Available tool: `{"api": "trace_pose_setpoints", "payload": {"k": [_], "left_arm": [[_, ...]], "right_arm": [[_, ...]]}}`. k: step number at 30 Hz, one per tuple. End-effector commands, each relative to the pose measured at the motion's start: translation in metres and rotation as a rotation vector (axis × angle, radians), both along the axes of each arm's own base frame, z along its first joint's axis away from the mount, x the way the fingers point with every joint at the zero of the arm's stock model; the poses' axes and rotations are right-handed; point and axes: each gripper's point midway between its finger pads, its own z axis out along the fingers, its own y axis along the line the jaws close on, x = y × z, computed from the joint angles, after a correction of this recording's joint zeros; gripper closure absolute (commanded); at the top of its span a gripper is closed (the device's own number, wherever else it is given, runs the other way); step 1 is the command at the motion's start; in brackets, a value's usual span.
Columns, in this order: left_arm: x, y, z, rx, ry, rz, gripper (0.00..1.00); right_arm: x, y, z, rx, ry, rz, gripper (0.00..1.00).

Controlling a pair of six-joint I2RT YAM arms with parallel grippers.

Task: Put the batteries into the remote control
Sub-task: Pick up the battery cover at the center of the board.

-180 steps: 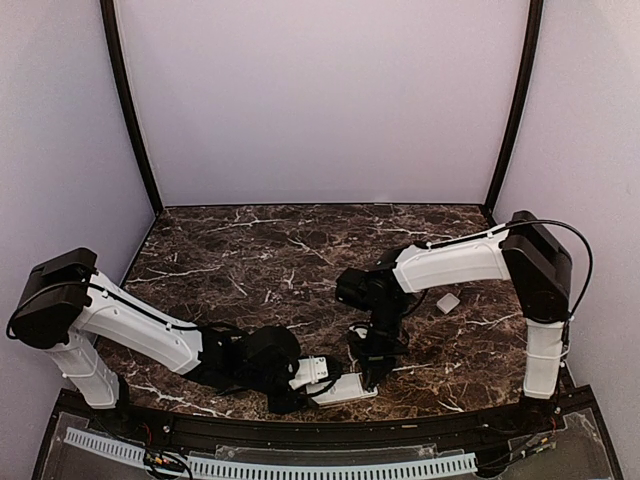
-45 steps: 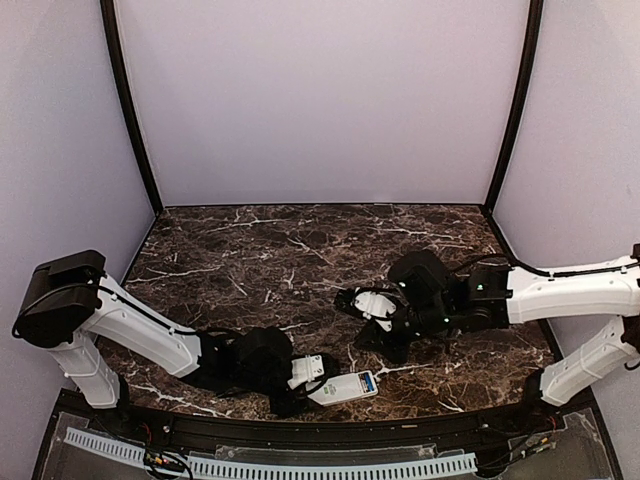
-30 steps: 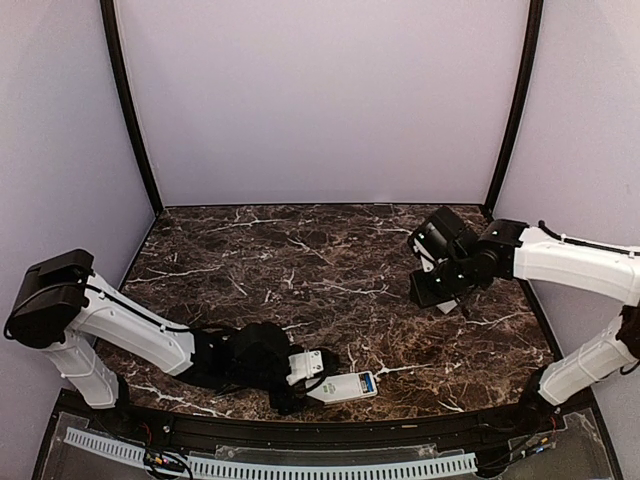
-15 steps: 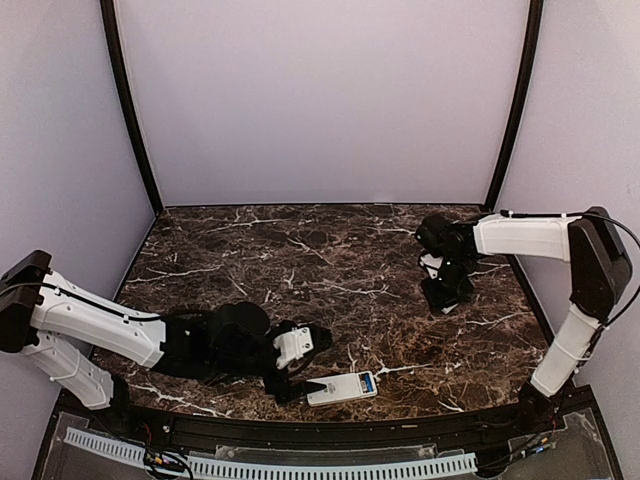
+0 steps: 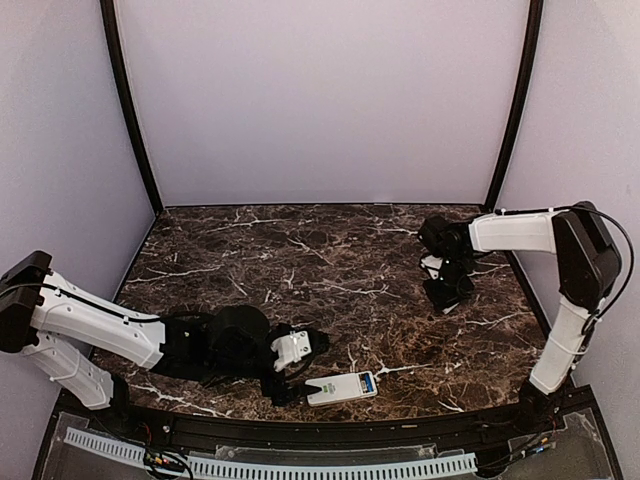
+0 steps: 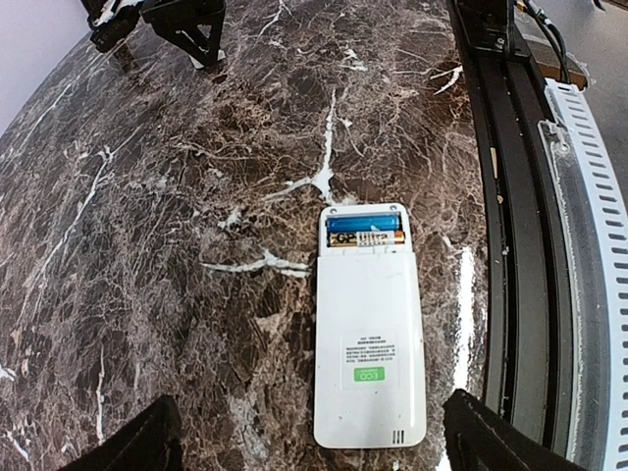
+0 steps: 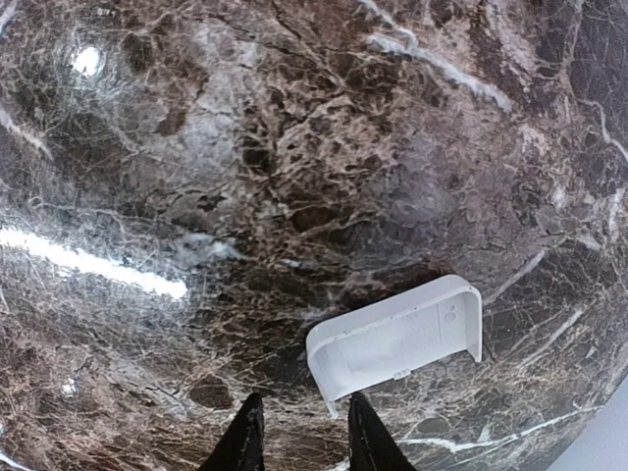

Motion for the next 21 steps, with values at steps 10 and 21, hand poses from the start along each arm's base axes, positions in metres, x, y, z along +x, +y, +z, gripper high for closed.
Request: {"api": "trace_pose_setpoints", "payload": {"k": [10,21], "left_arm": [[0.0,0.011,-0.002,0.021,-0.009,0.013,0.08],[0.002,0.01,0.006,-0.002,-0.029,0.02,0.08]], "right_arm": [[0.005,-0.003,-0.025,0.025,0.08,-0.002,0.93],[0.0,0.028,-0.004,0.18,0.055,0.049,1.0]]}}
